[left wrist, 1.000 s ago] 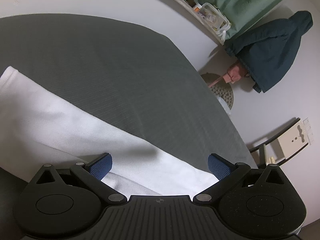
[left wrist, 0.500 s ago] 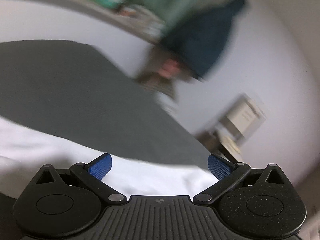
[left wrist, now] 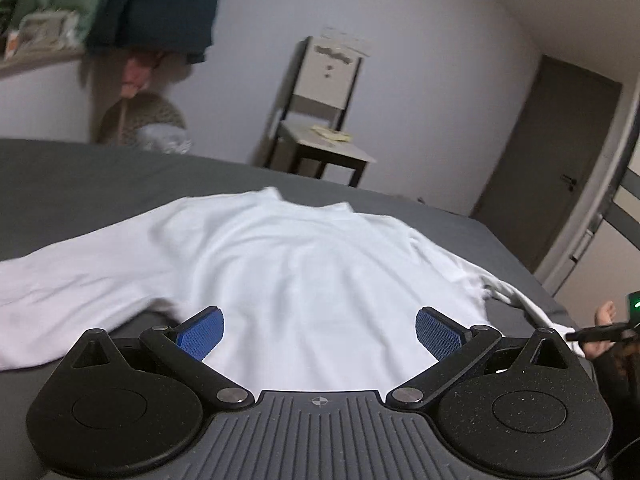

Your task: Fold clothes

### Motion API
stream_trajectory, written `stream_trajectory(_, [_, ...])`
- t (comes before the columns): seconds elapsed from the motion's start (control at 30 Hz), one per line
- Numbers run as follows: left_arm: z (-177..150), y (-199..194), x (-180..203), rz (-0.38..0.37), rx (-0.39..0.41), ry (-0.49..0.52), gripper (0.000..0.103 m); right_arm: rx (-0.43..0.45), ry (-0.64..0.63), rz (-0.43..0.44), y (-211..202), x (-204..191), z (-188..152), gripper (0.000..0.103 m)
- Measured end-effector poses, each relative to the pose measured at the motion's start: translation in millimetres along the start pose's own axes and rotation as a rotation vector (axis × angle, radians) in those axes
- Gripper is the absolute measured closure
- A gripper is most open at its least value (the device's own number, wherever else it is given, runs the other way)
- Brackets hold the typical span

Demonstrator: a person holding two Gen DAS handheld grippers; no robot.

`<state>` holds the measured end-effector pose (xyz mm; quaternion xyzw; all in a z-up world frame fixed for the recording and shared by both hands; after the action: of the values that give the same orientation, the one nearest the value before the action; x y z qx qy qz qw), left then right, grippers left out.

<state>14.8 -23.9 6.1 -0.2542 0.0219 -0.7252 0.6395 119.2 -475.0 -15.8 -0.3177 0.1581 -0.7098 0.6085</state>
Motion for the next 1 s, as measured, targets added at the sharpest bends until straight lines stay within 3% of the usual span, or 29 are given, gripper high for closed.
stream_trajectory(0.13, [-6, 4, 27, -0.034, -0.013, -0.083, 0.0, 0.049, -0.241, -0.055, 20, -20, -10, 0.052])
stream_trajectory(0.17, [-7, 5, 33, -0.042, -0.016, -0.104, 0.0, 0.054, -0.255, -0.062, 26, -23, -11, 0.065])
stream_trajectory(0.2, [-13, 4, 36, -0.05, -0.026, -0.132, 0.0, 0.03, -0.235, -0.039, 33, -21, -11, 0.094])
stream_trajectory(0.27, [-24, 9, 38, -0.045, -0.054, -0.175, 0.0, 0.04, -0.198, -0.043, 36, -9, -3, 0.099])
stream_trajectory(0.47, [-54, 17, 38, -0.031, -0.122, -0.126, 0.0, 0.144, 0.002, -0.112, 41, 57, 60, 0.099])
stream_trajectory(0.6, [-62, 25, 44, -0.034, -0.155, -0.085, 0.0, 0.133, 0.103, -0.129, 69, 88, 94, 0.099])
stream_trajectory(0.73, [-70, 33, 51, -0.039, -0.19, -0.046, 0.0, 0.07, 0.141, -0.127, 114, 99, 101, 0.099])
stream_trajectory(0.87, [-77, 41, 55, -0.044, -0.221, -0.001, 0.0, -0.059, 0.165, -0.139, 152, 100, 87, 0.098])
stream_trajectory(0.93, [-80, 42, 55, -0.035, -0.231, 0.021, 0.0, -0.089, 0.229, -0.147, 158, 110, 82, 0.086])
stream_trajectory(0.97, [-81, 42, 55, -0.034, -0.235, 0.024, 0.0, -0.093, 0.257, -0.151, 159, 116, 81, 0.066])
stream_trajectory(1.0, [-81, 42, 55, -0.033, -0.235, 0.024, 0.0, -0.059, 0.274, -0.157, 153, 125, 82, 0.054])
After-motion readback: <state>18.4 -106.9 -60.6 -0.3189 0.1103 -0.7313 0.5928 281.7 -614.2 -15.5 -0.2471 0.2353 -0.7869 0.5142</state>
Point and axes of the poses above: each gripper's, at about its wrist camera, not at the fingertips, and y roughly the way its jaws point, x to its right, z to its top, the point moved 6 cm from there along y, roughly the way its jaws point, and after that the axes turned 8 degrees about x, right-handed, at the moved point
